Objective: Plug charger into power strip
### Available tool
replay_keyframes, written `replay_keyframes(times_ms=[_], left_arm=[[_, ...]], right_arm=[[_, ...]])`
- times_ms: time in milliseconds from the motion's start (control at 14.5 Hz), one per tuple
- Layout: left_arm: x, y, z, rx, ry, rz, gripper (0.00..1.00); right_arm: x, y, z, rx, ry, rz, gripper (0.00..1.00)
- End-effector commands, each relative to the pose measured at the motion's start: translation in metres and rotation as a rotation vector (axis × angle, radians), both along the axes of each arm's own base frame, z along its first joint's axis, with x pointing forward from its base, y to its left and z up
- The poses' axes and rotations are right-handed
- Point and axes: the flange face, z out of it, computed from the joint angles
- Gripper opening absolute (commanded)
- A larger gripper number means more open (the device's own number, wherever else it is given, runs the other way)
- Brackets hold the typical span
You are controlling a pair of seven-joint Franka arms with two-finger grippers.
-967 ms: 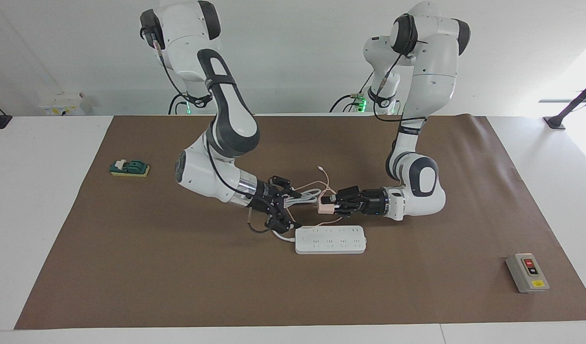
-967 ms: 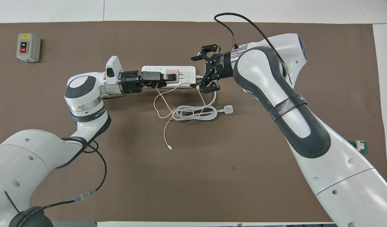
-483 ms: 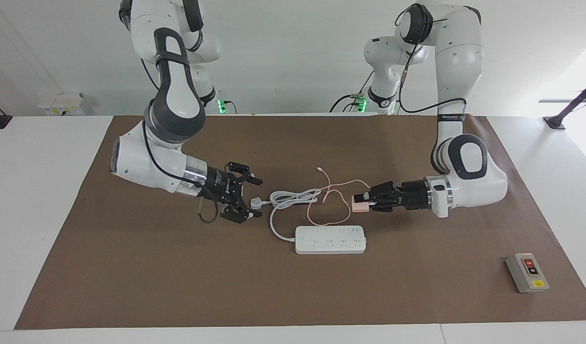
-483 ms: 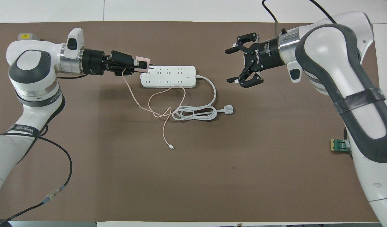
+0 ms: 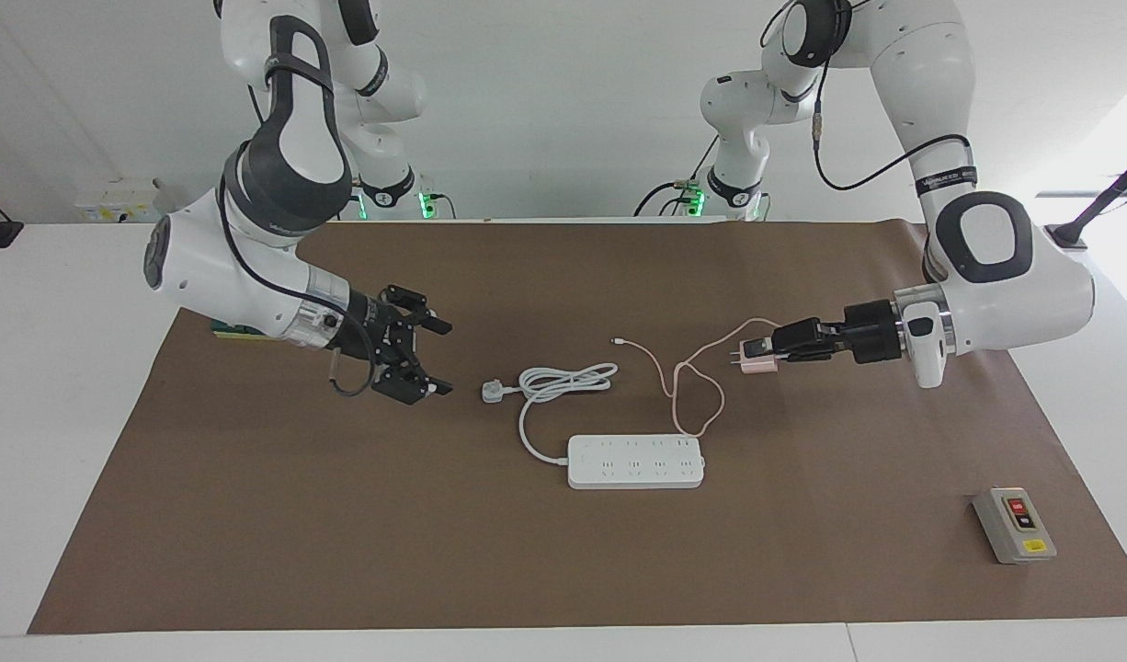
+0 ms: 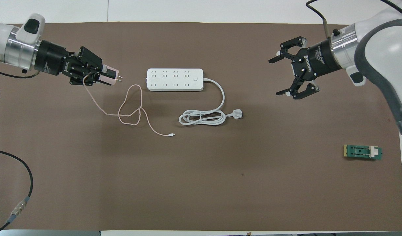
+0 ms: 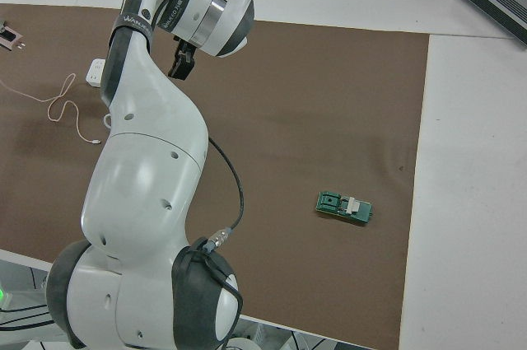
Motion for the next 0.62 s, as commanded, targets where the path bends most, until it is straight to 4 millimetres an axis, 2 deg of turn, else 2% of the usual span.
replay_keyframes(times_ms=[0,276,345,483,552], left_arm=[[-0.014,-0.017,0.024,0.146,-0.002,-0.039,0.00],[-0.019,-0.012,0.044,0.365,-0.064,-0.115,0.00],[-0.019,-0.001,0.054,0.420,-0.090,-0.096,0.00],[-0.027,0.015,0.086,0.460,-0.149,-0.054,0.00],[-0.026,0.018,0.090,0.469,-0.155,-0.032,0.00]], right_arm=[[-0.016,-0.036,0.011,-0.045,-0.066,0.142,1.00],[-0.032,-0.060,0.024,-0.131,-0.166,0.389,1.00],[-0.037,-0.066,0.030,-0.156,-0.203,0.470,1.00],[-0.046,-0.079,0.042,-0.208,-0.278,0.655,1.00],[-0.050,-0.084,0.048,-0.228,-0.314,0.742,1.00]])
